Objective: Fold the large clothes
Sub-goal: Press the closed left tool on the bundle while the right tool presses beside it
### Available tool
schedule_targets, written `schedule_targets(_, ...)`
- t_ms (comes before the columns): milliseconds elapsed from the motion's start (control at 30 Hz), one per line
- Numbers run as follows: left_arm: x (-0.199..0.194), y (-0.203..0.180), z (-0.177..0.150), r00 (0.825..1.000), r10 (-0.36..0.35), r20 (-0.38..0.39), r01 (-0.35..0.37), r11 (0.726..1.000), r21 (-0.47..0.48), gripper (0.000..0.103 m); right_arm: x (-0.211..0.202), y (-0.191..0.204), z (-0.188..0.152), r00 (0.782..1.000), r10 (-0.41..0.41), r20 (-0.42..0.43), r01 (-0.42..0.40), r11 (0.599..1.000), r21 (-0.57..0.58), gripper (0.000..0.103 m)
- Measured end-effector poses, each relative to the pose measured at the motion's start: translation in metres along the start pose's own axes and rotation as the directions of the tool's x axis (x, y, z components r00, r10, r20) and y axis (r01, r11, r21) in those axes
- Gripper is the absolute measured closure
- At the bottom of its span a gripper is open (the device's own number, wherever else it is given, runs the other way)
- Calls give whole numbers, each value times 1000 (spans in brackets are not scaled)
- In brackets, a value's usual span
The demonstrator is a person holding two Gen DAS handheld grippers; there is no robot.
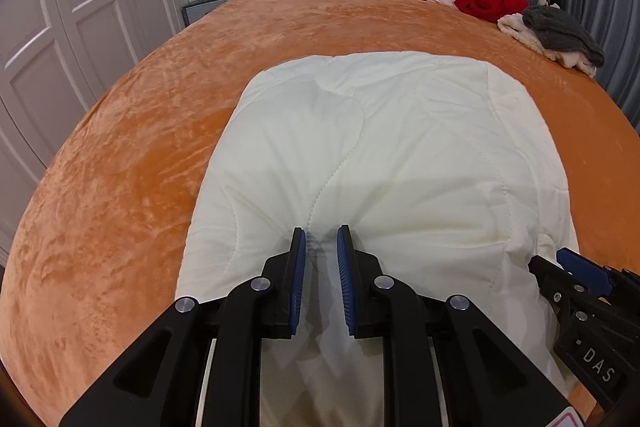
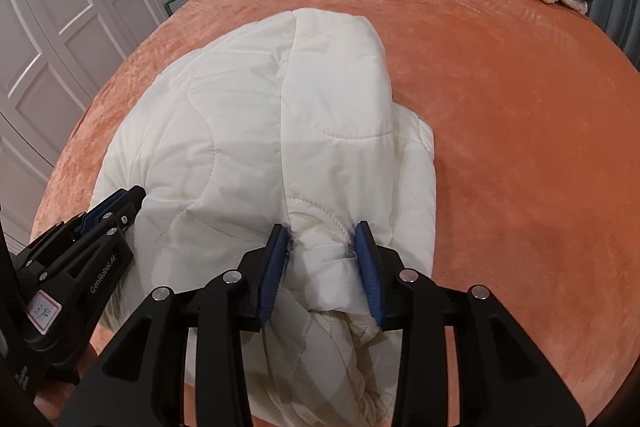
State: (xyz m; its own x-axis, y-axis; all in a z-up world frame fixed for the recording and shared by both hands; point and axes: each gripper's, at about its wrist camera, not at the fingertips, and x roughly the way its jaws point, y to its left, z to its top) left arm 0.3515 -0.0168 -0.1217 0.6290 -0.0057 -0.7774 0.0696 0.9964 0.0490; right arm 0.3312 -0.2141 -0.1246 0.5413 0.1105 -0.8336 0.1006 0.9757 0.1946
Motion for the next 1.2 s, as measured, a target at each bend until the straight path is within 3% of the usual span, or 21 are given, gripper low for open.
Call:
schedule_targets(500,3,-5,-2,999,46,5,-46,999,15,88,8,6,0,999,-48,-8,47,998,-32,65)
schedule_targets(900,-45,1,-17,996,-31,-88,30,999,-13,88,-51,4,-21,999,-34,-18,33,999,-25,64)
schedule_targets(1067,-51,-4,-29,993,-22,-119,22,1000,0,88,-34,-1,-41,993,-61,-102,58,998,-39,61)
schedule_targets(1200,-64,-5,-37,992,-15,-125,16,1000,6,88,-58,2,-46,993,-79,-83,75,996,-51,61)
